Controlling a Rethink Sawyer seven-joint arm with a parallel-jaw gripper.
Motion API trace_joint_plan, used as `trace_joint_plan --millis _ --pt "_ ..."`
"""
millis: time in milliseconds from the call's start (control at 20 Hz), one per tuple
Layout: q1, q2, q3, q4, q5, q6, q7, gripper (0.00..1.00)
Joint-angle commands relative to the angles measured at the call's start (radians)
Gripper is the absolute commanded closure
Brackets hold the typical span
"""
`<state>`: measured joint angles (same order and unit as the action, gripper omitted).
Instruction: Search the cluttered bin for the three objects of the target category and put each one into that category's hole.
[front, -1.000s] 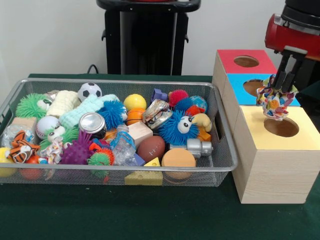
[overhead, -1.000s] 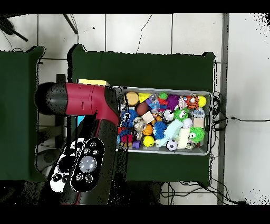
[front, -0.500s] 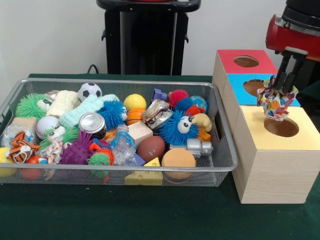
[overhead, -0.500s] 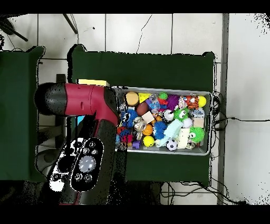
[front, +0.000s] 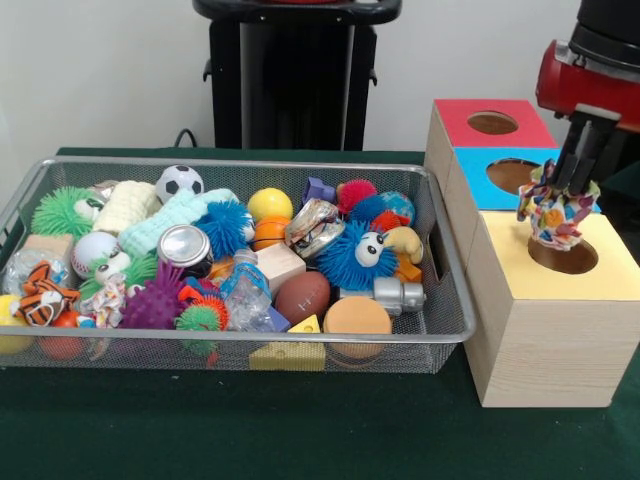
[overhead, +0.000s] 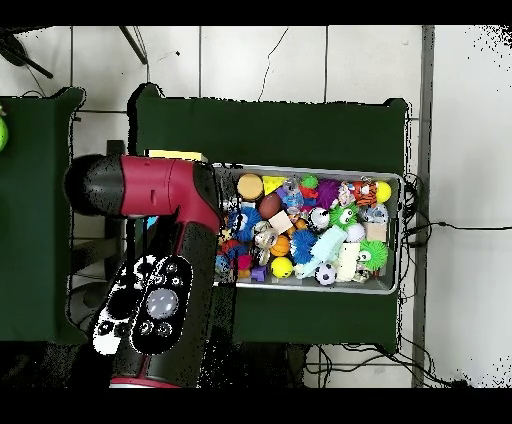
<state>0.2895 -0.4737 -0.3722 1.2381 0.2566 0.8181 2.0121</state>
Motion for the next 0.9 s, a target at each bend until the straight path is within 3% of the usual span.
trace_joint_plan --millis 50,550,900 --pt "-0.006 0.063 0.081 -0.020 0.027 -0.020 0.217 1.00" --pt "-0.007 0.070 0.087 -0.017 0.036 -0.034 0.215 1.00" --pt "0.017 0.160 0.058 -0.067 0.034 -0.125 0.278 1.00"
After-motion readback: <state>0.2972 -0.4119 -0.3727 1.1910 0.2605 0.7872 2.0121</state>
